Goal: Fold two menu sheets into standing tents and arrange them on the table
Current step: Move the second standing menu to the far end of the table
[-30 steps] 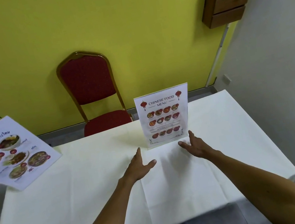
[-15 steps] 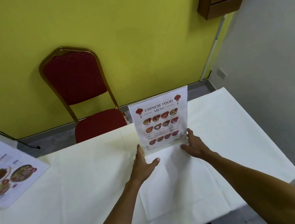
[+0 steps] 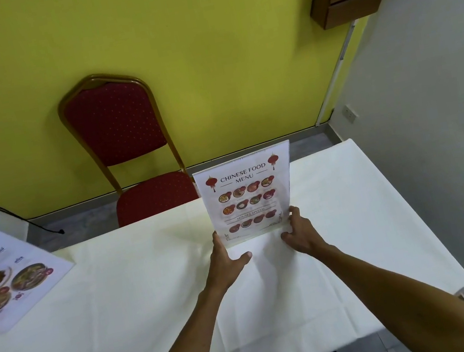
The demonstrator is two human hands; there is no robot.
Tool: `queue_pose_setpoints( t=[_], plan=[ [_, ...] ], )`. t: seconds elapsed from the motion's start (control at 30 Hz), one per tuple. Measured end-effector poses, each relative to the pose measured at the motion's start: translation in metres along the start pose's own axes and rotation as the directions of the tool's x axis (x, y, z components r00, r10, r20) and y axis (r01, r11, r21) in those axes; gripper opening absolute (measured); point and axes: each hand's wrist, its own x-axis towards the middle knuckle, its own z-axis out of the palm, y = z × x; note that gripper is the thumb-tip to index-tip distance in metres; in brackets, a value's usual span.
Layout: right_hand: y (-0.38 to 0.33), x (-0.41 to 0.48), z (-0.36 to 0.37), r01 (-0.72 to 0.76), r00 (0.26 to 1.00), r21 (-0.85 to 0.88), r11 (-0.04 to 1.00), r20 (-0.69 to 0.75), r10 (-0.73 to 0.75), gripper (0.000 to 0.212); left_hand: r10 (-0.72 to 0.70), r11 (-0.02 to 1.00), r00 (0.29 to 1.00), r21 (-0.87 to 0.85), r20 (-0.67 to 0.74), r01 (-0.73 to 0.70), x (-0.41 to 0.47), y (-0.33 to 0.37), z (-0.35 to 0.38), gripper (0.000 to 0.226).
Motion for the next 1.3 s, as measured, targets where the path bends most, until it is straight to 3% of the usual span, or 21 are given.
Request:
queue_pose_setpoints(
  t=[0.2, 0.47, 1.07, 1.3],
  plan=[
    [-0.002, 0.000, -0.004, 0.028, 0.999, 0.028, 0.999, -0.017, -0.028, 0.059, 0.011, 1.000, 1.000, -0.011, -0.017, -0.012, 0.007, 0.003, 0.002, 0.095],
    [0.005, -0.004, -0.039, 0.029, 0.989, 0.109, 0.994, -0.149, -0.013, 0.056, 0.078, 0.997, 0.996, -0.017, 0.039, -0.077, 0.040, 0.035, 0.019, 0.103],
    [0.064, -0.021, -0.120, -0.106, 0.871, 0.316, 0.943, -0.428, 0.241, 0.056, 0.322, 0.940, 0.879, -0.007, 0.352, -0.342, 0.105, 0.136, 0.104, 0.077],
    [0.087, 0.002, -0.126, -0.118, 0.842, 0.375, 0.920, -0.453, 0.292, 0.052, 0.344, 0.925, 0.846, 0.008, 0.409, -0.380, 0.142, 0.152, 0.124, 0.082]
  ],
)
